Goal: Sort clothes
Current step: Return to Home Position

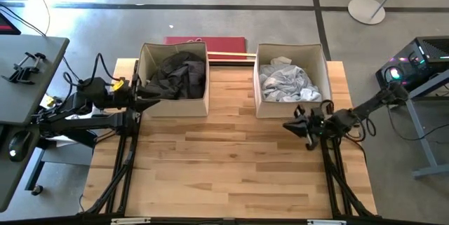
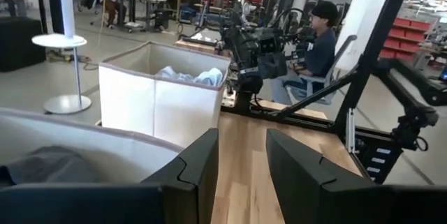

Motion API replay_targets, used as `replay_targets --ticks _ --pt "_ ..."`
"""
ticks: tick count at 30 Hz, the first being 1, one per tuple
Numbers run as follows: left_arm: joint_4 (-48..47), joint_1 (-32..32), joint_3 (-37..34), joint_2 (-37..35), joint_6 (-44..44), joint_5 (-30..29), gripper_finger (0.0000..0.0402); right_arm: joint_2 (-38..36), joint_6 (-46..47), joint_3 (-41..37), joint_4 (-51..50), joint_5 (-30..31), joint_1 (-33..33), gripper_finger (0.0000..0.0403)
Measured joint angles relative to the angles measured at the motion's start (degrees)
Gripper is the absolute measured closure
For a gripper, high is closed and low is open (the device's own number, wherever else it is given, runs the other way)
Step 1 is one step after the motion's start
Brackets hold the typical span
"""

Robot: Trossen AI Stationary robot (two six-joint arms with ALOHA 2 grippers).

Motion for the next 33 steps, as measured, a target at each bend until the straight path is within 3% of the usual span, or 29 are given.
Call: replay_targets --ticks 9,16,21,26,33 --pt "-0.4 0.0 0.0 0.0 -3.47 -4.13 0.0291 -25.49 -9.19 -0.21 -24.49 -0.87 -2.03 0.0403" --pt "0.53 0.03 -1.34 0.1 -3.59 -6.23 0.0291 -26.32 -6.13 8.32 -43.89 -1.96 -8.4 0.0403" --pt "1.44 0.09 -3.63 0.17 -2.51 -6.58 0.0291 -26.24 -8.58 10.08 -43.94 -9.62 -12.54 0.0403" --pt "4.44 0.07 -5.54 0.15 -1.95 -5.94 0.0291 -26.13 -4.33 3.67 -40.08 -16.09 -14.51 0.0403" --pt "5.65 0.07 -5.88 0.15 -2.02 -5.92 0.0291 -26.13 -5.18 -3.45 -28.45 -21.61 -16.33 0.0403"
